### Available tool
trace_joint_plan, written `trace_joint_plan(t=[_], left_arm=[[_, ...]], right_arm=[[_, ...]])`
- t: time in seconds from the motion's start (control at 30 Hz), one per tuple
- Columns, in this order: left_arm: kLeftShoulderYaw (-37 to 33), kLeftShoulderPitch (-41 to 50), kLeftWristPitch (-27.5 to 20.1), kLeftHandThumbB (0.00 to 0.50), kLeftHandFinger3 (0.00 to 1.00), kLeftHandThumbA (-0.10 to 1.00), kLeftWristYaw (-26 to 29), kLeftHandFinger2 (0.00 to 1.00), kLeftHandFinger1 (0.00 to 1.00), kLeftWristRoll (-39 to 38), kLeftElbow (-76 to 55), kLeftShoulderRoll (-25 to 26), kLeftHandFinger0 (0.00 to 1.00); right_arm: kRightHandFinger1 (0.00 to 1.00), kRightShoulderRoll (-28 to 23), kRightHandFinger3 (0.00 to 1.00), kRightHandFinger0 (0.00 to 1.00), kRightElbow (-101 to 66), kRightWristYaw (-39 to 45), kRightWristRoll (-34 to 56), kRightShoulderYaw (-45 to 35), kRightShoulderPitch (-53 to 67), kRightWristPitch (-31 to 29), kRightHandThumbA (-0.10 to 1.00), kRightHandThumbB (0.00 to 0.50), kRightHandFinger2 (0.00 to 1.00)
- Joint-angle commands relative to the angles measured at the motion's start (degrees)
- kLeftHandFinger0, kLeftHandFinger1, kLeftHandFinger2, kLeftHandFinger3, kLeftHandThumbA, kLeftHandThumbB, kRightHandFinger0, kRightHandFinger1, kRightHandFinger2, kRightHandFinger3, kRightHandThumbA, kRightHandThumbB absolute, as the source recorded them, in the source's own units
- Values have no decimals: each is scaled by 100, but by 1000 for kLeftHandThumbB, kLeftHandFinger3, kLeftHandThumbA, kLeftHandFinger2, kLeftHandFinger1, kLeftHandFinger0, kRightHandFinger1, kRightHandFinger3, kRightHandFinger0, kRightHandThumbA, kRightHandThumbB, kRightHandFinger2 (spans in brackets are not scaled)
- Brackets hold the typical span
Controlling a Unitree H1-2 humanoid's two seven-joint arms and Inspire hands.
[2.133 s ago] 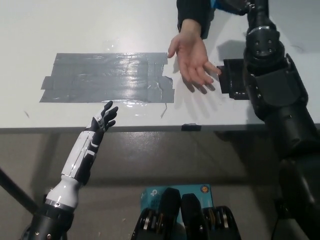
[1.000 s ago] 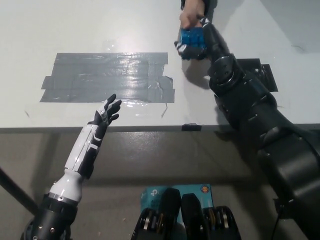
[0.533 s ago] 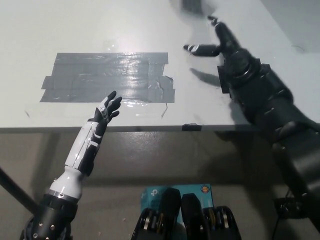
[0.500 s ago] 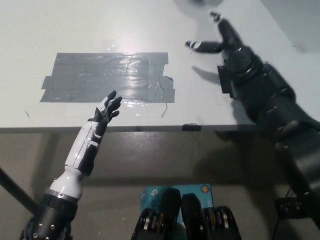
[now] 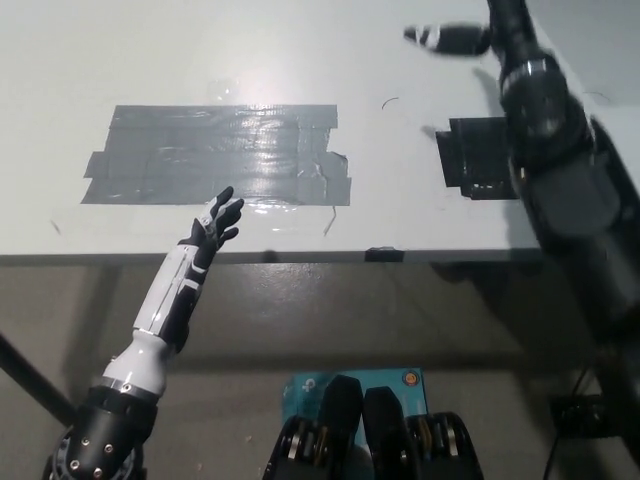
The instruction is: A rubick's cube is kept in the black marked spot on the table and the robot uses its right arm to pick it up and hands it to a person
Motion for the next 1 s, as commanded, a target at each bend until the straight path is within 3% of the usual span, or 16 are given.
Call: trace_joint_plan(t=[0.0,0.13,0.2,0.4,0.5,0.6,0.73,0.77,0.8,0.97], left_arm=[[118,-746,-150,122,1000,1000,-99,1000,1000,-176,316,137,1000],[116,-669,-174,126,1000,1000,-65,1000,1000,-152,246,109,1000],[94,-549,-247,123,1000,1000,-75,1000,1000,-135,111,117,1000],[53,-6,-235,124,1000,1000,28,1000,1000,-69,-418,-18,1000],[0,200,-314,122,1000,1000,64,1000,1000,-7,-598,-83,1000],[-107,526,-391,163,1000,1000,118,1000,1000,71,-892,-231,1000],[-227,841,-493,155,1000,1000,125,1000,1000,82,-1210,-376,1000],[-262,963,-536,126,1000,1000,112,1000,1000,52,-1277,-414,1000],[-271,1000,-548,137,1000,1000,105,1000,1000,40,-1286,-423,1000],[-362,1464,-630,110,1000,1000,4,1000,1000,-115,-1384,-473,1000]], right_arm=[[1000,-692,1000,1000,-7470,1109,879,-82,2286,1272,970,383,1000],[1000,-596,1000,1000,-8530,968,849,-8,3283,1063,999,381,1000],[1000,-573,1000,1000,-8843,903,911,46,3899,867,971,344,1000],[1000,-354,1000,1000,-9226,729,1128,187,5049,627,928,295,1000],[1000,-276,1000,1000,-9197,699,1080,246,5344,476,973,303,1000],[1000,-156,1000,1000,-8978,680,1191,396,5766,102,985,301,1000],[1000,-96,1000,1000,-8528,678,751,484,6159,-386,1000,302,1000],[1000,-82,1000,1000,-8229,629,686,460,6281,-633,1000,324,1000],[1000,-74,1000,1000,-8146,614,672,457,6321,-697,968,302,1000],[1000,49,1000,1000,-7571,676,830,626,6746,-924,1000,344,1000]])
